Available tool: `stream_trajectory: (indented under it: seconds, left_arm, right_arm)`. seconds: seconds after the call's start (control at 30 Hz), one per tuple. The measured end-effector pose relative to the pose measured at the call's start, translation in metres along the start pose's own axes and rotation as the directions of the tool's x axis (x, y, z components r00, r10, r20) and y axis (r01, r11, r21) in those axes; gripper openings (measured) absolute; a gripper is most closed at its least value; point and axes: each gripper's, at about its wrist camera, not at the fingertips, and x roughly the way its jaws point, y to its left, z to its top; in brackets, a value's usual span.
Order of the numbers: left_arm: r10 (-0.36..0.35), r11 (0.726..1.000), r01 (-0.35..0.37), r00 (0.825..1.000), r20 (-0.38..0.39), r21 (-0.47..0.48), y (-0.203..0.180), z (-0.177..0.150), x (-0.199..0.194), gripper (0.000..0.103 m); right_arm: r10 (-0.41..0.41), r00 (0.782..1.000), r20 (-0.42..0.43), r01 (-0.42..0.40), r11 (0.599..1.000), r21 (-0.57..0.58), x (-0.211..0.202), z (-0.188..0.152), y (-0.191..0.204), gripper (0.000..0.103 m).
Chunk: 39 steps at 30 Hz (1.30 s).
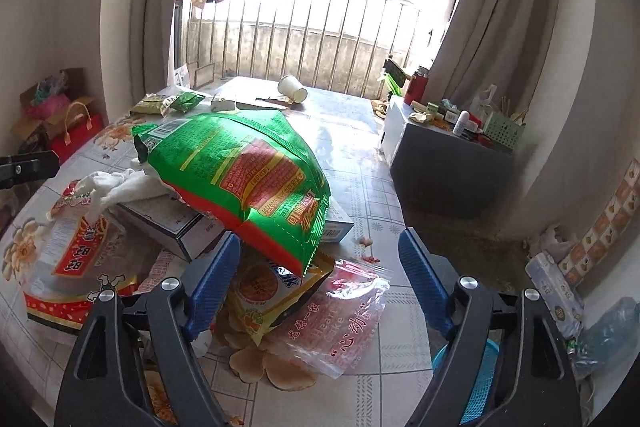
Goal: Collect trash
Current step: 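Reach the right tool to the green snack bag and grasp it, then lift the green snack bag with the right tool while the left tool approaches the white glove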
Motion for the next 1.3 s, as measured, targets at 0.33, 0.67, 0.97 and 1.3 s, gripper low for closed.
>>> stream_trajectory:
  seconds: [0.33, 0.67, 0.97, 1.3]
  left_arm:
    - [0.017, 1.0, -0.016, 1.0, -0.014, 0.009, -0.002, 0.008, 0.012, 0.073]
    - [0.004, 1.0, -0.003, 1.0, -0.031, 0.02, -0.004, 0.009, 0.018, 0.072]
    - [-0.007, 1.0, 0.007, 1.0, -0.021, 0.019, -0.002, 0.009, 0.016, 0.068]
    - [-0.067, 0.998, 0.067, 0.998, 0.002, 0.009, -0.009, 0.004, 0.001, 0.061]
  right_arm:
    - [0.07, 0.997, -0.019, -0.072, 0.933, -0.352, 0.019, 0.018, 0.039, 0.065]
    - [-0.018, 1.0, -0.018, 0.006, 0.855, -0.519, 0.033, 0.017, 0.055, 0.037]
    - [-0.028, 0.999, 0.023, 0.035, 0.928, -0.372, 0.017, 0.027, 0.032, 0.011]
    - [0.182, 0.977, 0.111, -0.189, 0.98, 0.057, -0.05, 0.052, -0.056, 0.01]
